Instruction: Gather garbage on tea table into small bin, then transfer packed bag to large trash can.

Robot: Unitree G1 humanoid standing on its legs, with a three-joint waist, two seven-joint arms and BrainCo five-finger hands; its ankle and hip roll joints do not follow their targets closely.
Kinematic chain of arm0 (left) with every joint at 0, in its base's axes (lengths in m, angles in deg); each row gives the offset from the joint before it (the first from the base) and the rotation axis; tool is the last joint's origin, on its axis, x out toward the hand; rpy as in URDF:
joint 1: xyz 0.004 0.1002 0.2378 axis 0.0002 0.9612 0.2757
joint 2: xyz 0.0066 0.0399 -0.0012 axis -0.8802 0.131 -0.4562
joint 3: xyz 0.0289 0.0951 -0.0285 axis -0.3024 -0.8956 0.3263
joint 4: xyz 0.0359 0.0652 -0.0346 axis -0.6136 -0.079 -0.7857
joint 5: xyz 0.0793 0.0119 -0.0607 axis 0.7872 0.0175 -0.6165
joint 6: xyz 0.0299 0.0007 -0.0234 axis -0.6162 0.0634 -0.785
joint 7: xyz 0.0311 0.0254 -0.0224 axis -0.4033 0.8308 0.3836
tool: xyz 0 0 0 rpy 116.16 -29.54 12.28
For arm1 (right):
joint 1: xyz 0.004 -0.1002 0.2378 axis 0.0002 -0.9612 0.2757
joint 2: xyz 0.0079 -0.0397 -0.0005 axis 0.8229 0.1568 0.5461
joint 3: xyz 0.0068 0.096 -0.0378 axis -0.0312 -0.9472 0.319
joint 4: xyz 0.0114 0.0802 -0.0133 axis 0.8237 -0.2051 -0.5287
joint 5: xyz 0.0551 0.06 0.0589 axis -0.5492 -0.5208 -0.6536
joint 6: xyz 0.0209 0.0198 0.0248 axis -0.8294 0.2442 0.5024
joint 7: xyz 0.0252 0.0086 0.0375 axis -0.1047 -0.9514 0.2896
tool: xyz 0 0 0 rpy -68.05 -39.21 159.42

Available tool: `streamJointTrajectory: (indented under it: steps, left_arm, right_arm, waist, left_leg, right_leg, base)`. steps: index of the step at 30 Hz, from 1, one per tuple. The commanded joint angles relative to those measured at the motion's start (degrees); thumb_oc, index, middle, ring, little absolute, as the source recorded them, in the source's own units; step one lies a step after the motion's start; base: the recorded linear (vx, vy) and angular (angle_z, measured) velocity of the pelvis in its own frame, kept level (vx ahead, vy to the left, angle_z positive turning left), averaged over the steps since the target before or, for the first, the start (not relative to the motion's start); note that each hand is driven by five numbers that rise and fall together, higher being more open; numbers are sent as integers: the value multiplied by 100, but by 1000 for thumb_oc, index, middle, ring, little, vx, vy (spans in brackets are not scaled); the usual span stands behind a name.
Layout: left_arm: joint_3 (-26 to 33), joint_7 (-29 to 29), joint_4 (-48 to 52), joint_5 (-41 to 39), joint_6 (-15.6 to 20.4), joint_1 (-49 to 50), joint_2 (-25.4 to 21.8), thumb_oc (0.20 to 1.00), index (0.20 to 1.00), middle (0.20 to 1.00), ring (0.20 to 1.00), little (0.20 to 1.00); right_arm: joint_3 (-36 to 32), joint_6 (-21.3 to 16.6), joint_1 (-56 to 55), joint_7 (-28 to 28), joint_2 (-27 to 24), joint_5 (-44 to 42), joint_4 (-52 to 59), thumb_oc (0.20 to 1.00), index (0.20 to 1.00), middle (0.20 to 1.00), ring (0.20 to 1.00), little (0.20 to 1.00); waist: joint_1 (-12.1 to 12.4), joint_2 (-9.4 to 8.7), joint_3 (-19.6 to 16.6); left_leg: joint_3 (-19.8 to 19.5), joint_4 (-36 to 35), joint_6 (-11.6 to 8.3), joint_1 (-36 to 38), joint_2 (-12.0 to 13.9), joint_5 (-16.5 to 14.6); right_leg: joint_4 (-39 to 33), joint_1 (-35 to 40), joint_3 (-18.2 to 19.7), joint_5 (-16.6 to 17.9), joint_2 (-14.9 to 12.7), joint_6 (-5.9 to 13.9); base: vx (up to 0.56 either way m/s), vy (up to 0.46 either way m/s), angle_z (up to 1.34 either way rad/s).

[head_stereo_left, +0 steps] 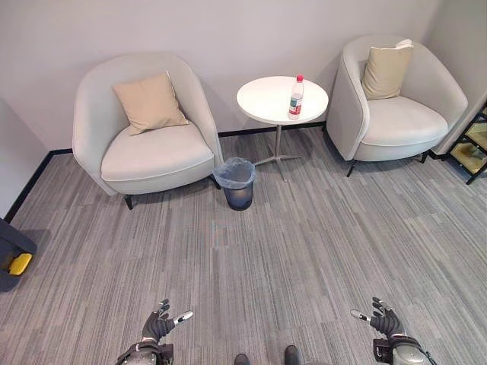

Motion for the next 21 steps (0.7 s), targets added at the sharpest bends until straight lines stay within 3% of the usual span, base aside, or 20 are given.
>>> streamJointTrajectory:
  steps: [1,15,21]
  left_arm:
    - [105,-75,-43,-180,218,-342,-132,1000,1000,1000,1000,1000]
    - [77,-95,180,-214,254,-376,-207,1000,1000,1000,1000,1000]
    - [101,-120,286,-205,276,-404,-282,1000,1000,1000,1000,1000]
  right_arm:
    - [-20,-216,349,-91,-16,-255,15,1000,1000,1000,1000,1000]
    - [-51,-160,476,-132,-12,-313,42,1000,1000,1000,1000,1000]
    - [-29,-120,615,-161,-37,-258,124,1000,1000,1000,1000,1000]
  waist:
    - [-36,-167,7]
    - [29,-220,159]
    - [61,-208,273]
  left_leg:
    - [-77,379,-305,14,122,-744]
    - [-4,938,-142,-478,-49,-993]
    - [-95,1011,-2,-642,-189,-1069]
  right_leg:
    - [34,334,-124,-827,-286,384]
    - [413,-77,22,-821,-474,519]
    - [1022,-606,181,-809,-523,669]
  base:
    - [0,0,0]
    - [5,60,-7]
    - [6,93,-15]
